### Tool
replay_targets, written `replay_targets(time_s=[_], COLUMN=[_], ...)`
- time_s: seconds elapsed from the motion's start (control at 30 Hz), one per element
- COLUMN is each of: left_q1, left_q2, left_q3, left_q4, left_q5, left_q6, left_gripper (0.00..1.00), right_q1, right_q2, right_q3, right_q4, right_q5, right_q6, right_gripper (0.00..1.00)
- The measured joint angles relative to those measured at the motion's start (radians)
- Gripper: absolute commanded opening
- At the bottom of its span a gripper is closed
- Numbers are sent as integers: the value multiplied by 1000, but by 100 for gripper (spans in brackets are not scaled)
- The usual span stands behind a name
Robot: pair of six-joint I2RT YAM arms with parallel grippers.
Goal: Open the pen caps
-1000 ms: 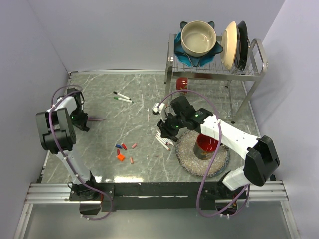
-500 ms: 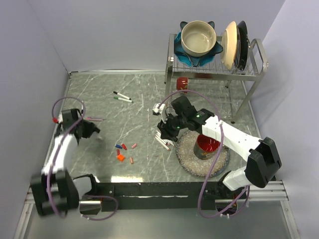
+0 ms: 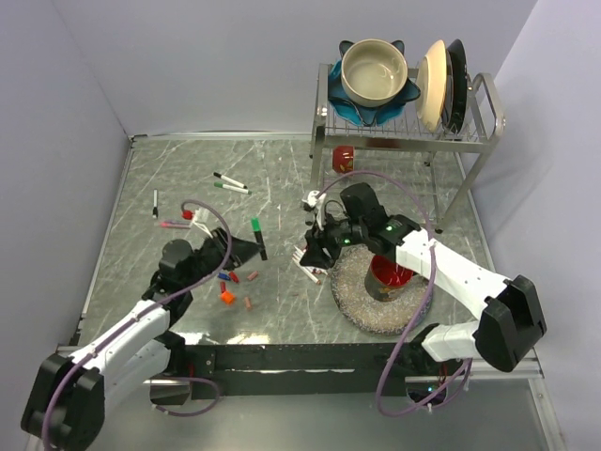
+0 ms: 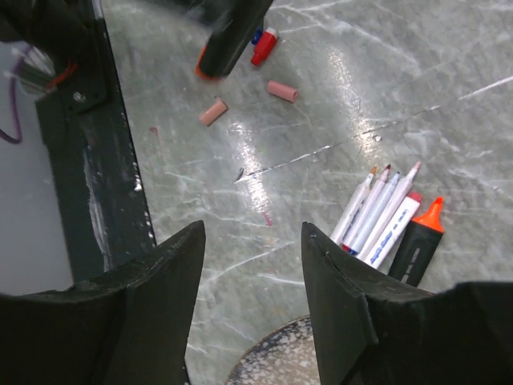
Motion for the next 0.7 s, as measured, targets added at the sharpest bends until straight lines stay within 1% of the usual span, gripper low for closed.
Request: replay_targets(time_s=[0.1, 0.2, 0.33, 0.5, 0.63, 0.7], left_q1=[-76, -137, -220, -304, -361, -385], left_q2=[5, 31, 95, 159, 185, 193], left_q3=[-37, -58, -73, -75, -75, -75], left_q4=[98, 183, 277, 356, 399, 404], left_q5=[-18, -54, -113, -182, -243, -267], left_q6=[0, -3, -17, -23, -25, -25], left_gripper=[1, 1, 1, 1, 1, 1], right_q1=[-50, -91, -103, -103, -97, -91], right_q2=[-31, -97, -185, -220, -210, -206], right_q3=[-63, -151, -251, -306, -324, -328], right_q4=[92, 221, 394, 557, 645, 661], right_q5=[-45, -36, -37, -80, -114, -119], right_q6=[108, 259, 448, 578, 637, 648], right_gripper=[60, 60, 62, 63, 63, 62])
